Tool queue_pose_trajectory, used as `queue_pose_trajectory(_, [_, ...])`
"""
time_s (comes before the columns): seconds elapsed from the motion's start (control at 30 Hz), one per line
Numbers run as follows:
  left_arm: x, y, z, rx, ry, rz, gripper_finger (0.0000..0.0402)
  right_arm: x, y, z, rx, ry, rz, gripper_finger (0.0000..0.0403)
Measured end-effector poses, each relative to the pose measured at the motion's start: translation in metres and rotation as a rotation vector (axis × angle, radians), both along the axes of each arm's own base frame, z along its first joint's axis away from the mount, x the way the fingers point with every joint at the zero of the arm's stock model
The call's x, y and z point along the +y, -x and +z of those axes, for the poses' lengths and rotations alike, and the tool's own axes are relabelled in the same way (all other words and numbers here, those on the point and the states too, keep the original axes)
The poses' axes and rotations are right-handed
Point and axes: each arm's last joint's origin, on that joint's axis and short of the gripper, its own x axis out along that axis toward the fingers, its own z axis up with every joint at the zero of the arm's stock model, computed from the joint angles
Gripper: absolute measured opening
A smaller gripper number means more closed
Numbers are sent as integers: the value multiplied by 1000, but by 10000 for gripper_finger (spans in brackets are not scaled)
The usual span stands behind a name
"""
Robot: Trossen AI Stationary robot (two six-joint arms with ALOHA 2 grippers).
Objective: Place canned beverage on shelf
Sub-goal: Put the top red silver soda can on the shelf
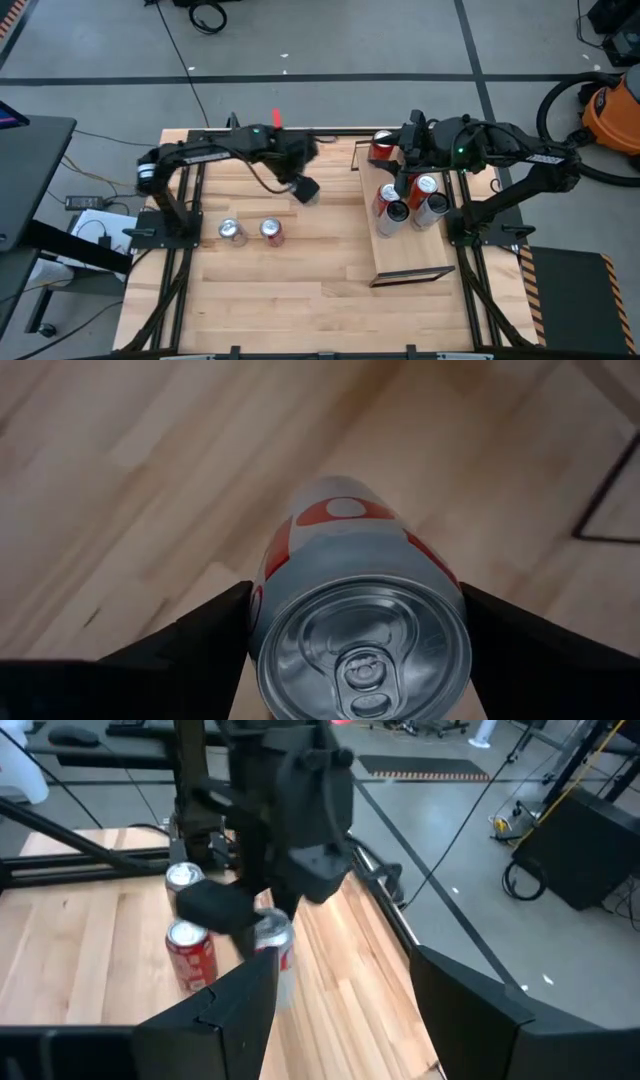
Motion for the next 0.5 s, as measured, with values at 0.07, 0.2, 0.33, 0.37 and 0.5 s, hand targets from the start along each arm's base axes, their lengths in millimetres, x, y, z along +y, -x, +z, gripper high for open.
queue_pose_trajectory(0.07, [-10, -14, 3, 10, -3, -47, 309, 0, 4, 0, 9, 2, 0, 236])
queue_pose_trajectory(0.2, [-33, -38, 10, 7, -12, -137, 309, -1, 15, 2, 21, 3, 1, 236])
queue_pose_trajectory(0.33, [-53, -52, 15, -5, -11, -190, 309, -1, 25, 5, 11, -10, 36, 236])
queue_pose_trajectory(0.37, [-57, -56, 15, -10, -9, -196, 309, -1, 27, 6, 12, -6, 49, 236])
queue_pose_trajectory(0.5, [-76, -66, 3, 16, 43, -203, 309, -1, 30, 7, 20, 17, 84, 236])
